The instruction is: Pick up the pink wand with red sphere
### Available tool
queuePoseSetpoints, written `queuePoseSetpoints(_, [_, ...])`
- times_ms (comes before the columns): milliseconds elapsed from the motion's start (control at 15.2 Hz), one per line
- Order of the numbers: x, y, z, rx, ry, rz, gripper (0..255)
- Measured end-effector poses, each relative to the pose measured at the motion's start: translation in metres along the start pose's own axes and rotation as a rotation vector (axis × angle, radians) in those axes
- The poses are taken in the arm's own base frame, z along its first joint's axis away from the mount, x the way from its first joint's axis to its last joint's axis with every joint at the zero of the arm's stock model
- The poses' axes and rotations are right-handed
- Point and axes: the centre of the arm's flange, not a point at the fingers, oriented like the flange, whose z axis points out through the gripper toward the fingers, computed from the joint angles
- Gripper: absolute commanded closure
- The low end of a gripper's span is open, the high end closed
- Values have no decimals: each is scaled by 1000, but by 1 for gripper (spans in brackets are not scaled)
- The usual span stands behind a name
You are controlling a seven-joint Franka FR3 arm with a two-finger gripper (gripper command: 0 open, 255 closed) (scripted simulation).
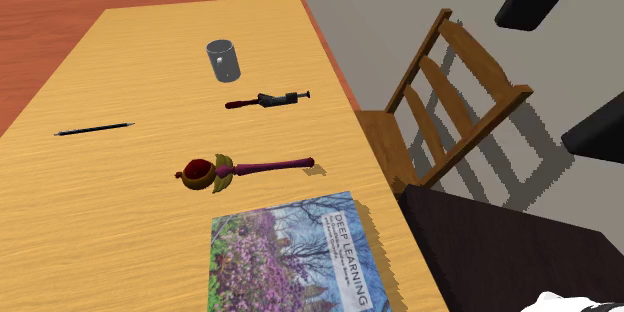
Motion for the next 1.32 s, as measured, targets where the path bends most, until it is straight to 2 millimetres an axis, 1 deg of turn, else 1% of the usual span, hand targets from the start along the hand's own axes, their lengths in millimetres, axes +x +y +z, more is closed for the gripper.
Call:
queuePoseSetpoints(66, [0, 0, 0, 0, 0, 0, 0])
queuePoseSetpoints(198, [9, 6, 10, 0, -4, -14, 0])
queuePoseSetpoints(528, [45, 29, 60, -2, -18, -69, 0])
queuePoseSetpoints(594, [53, 35, 67, -2, -20, -81, 0])
queuePoseSetpoints(726, [66, 42, 91, -3, -26, -104, 0])
queuePoseSetpoints(792, [77, 42, 100, -3, -29, -116, 0])
queuePoseSetpoints(924, [96, 51, 115, -4, -34, -139, 0])
queuePoseSetpoints(1056, [108, 58, 135, -4, -40, -163, 0])
queuePoseSetpoints(1122, [118, 65, 147, -4, -42, -174, 0])
queuePoseSetpoints(1254, [133, 68, 170, -5, -48, -198, 0])
queuePoseSetpoints(1320, [144, 71, 180, -6, -50, -210, 0])
